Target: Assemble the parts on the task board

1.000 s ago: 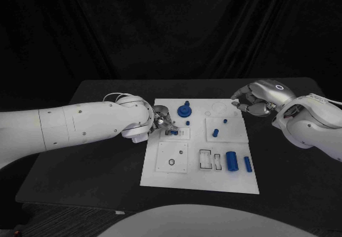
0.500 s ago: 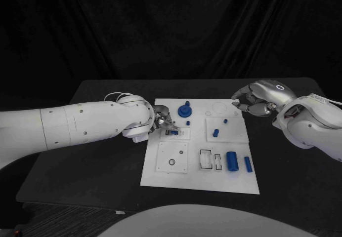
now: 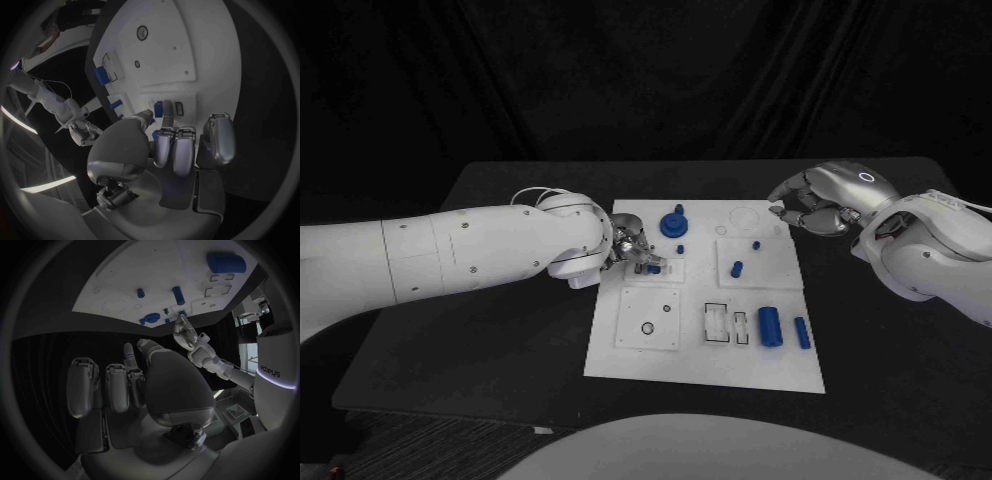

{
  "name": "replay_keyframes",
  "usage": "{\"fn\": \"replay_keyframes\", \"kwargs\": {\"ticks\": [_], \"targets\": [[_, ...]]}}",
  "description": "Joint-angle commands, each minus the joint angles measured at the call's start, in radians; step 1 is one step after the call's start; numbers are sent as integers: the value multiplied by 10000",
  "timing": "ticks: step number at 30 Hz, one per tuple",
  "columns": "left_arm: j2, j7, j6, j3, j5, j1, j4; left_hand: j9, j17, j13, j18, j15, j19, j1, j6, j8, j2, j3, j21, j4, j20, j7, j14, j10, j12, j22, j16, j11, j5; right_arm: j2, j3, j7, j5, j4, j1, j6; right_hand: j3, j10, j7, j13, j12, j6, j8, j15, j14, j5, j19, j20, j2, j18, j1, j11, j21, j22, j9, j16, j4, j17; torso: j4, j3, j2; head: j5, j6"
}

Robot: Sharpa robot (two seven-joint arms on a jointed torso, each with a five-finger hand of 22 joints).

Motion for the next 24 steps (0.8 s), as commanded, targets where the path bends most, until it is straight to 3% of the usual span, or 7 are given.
{"fn": "replay_keyframes", "kwargs": {"ticks": [1, 12, 19, 24], "targets": [[30, 110, 184, -11, -16, -33, -3, -13, 2488, 2236, 53, 30, 43, -81, 84, -45, 11, -43, -29, 47, 19, 12, 914, 697, 10, 1393, -22, 52, -85, -13, 8, -149, -18, 9, -20, -46, 86, 1058, 24, 2634, 26, 15, -67, 53, 688, 38, 226, 48, -13, 136, 53, 73, -53, 2029, 16, -53, 0, 573, 3, -1, -1, -9, 2], [70, 130, 183, -11, -16, -34, -64, -14, 2492, 2238, 51, 26, 60, -102, 147, -53, 79, -110, -26, 118, 19, -1, 917, 700, 13, 1412, -19, 43, -186, -3, 8, -142, -18, -1, -21, -38, 97, 1058, 25, 2634, 26, 21, -71, 54, 688, 42, 228, 49, -14, 134, 52, 76, -51, 2031, 19, -55, -7, 571, -3, -5, -2, -11, 2], [65, 166, 200, -11, -16, -34, -62, 2, 2507, 2267, 46, 7, 86, 37, 247, -33, 152, -99, -13, 63, 8, -41, 928, 726, 43, 1436, -10, 11, -49, 9, 8, -134, -17, -15, -24, -32, 97, 1058, 25, 2634, 26, 21, -71, 54, 688, 42, 228, 49, -14, 134, 52, 76, -51, 2031, 19, -55, -7, 571, -5, -2, 1, 7, 2], [73, 263, 181, -10, -16, -34, -53, 72, 2552, 2317, 40, -79, 141, 326, 633, 101, 227, -85, 9, -89, -60, -184, 962, 774, 96, 1481, 20, -100, -87, 23, 8, -123, -17, -26, -35, -29, 108, 1058, 25, 2634, 26, 31, -68, 56, 682, 44, 210, 50, -5, 144, 57, 77, -94, 2017, 22, -71, -13, 538, -3, -5, 5, 9, 2]]}}
